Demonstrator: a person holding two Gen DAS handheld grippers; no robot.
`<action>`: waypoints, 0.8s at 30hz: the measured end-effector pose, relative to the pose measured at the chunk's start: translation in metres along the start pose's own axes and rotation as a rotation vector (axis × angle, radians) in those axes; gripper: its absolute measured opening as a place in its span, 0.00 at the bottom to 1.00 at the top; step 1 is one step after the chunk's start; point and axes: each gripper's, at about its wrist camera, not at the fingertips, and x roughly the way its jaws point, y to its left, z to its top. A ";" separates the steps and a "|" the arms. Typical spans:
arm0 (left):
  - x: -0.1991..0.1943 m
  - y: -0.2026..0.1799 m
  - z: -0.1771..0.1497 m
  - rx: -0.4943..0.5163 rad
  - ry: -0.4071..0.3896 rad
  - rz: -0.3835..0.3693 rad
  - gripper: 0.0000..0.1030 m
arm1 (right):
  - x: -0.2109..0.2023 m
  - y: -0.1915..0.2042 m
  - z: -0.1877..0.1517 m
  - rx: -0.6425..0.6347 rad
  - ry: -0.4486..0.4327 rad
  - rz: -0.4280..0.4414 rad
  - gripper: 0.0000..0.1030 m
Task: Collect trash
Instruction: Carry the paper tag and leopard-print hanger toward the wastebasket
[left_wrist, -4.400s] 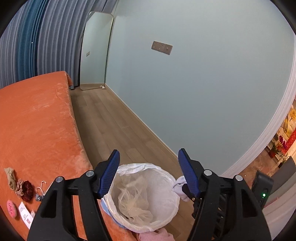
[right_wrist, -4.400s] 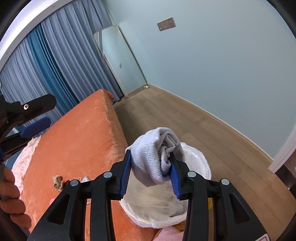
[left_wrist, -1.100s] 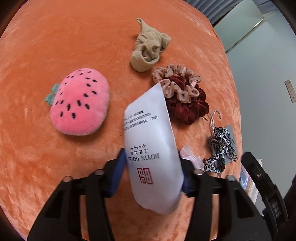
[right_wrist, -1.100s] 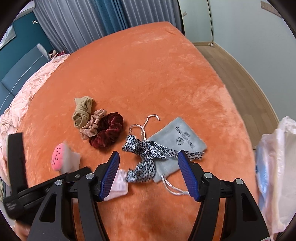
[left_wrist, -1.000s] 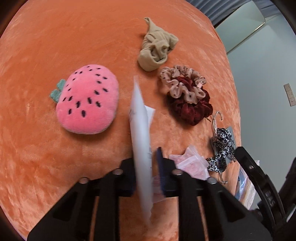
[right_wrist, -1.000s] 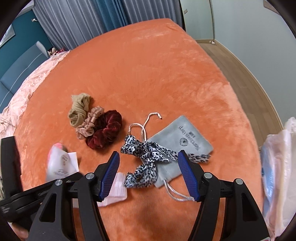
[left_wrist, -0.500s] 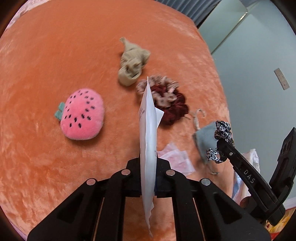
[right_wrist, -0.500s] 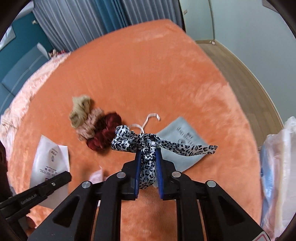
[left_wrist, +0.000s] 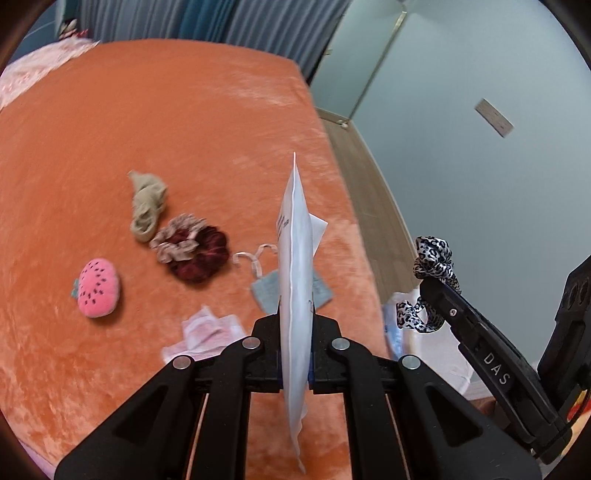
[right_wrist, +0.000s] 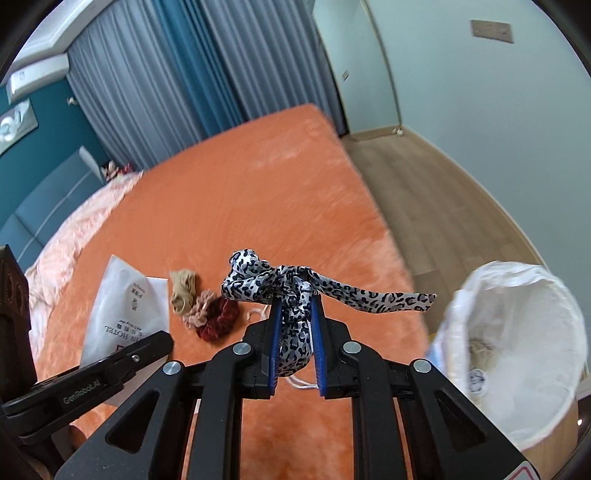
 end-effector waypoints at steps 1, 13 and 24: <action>-0.004 -0.011 -0.001 0.024 -0.005 -0.006 0.07 | -0.008 -0.006 0.001 0.010 -0.014 -0.001 0.14; 0.003 -0.130 -0.013 0.222 -0.003 -0.082 0.07 | -0.084 -0.093 -0.004 0.146 -0.134 -0.066 0.14; 0.010 -0.206 -0.036 0.366 0.032 -0.152 0.07 | -0.117 -0.152 -0.021 0.256 -0.172 -0.130 0.14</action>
